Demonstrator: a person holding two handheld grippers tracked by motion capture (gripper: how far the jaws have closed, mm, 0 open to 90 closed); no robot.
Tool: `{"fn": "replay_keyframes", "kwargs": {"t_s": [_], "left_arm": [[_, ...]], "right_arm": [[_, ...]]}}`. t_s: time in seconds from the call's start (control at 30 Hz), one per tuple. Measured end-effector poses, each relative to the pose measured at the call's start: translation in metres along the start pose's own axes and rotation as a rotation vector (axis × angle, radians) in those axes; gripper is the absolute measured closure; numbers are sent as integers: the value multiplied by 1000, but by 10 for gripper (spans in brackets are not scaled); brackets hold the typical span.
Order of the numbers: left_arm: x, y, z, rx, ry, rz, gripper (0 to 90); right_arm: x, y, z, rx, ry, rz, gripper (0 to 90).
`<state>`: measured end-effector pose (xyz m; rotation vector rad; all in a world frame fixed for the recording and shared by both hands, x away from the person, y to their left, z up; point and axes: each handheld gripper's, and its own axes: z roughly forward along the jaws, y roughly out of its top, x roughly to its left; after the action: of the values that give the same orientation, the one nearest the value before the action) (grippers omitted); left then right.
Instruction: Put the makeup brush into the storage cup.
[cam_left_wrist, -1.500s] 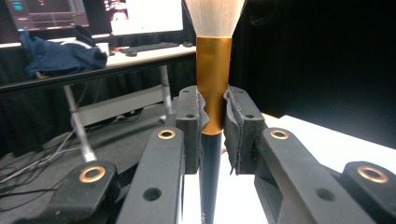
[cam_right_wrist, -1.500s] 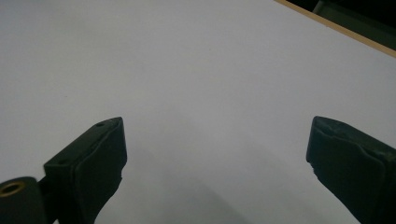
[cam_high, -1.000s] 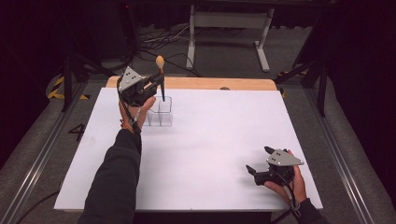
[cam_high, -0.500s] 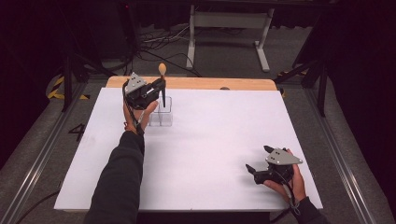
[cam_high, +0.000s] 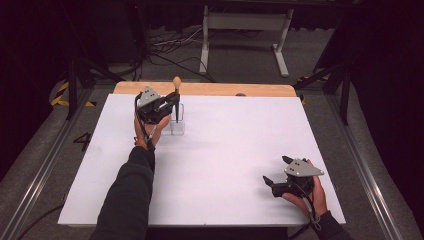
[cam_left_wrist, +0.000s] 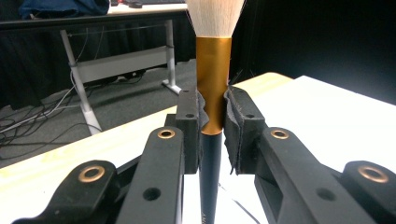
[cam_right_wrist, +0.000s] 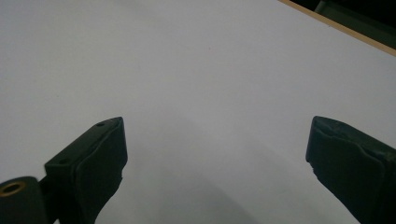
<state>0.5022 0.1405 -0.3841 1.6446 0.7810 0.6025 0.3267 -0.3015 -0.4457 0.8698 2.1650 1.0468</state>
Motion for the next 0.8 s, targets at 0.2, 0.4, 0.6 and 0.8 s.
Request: {"fn": "replay_keyframes", "kwargs": {"t_s": [0.2,0.4,0.6,0.8], "left_arm": [[-2,-1,-2,-10,2,-4,768],[-3,0,-2,-3,6,10,768],[-1,0,-5,5,17,14,768],[0,1,-8,10,19,24,754]], "right_arm": [[0,-1,1,10,0,-3,61],[0,-1,1,12,-3,-3,61],[0,-1,1,12,-3,-6,61],[0,-1,1,15,-4,-7,61]]}}
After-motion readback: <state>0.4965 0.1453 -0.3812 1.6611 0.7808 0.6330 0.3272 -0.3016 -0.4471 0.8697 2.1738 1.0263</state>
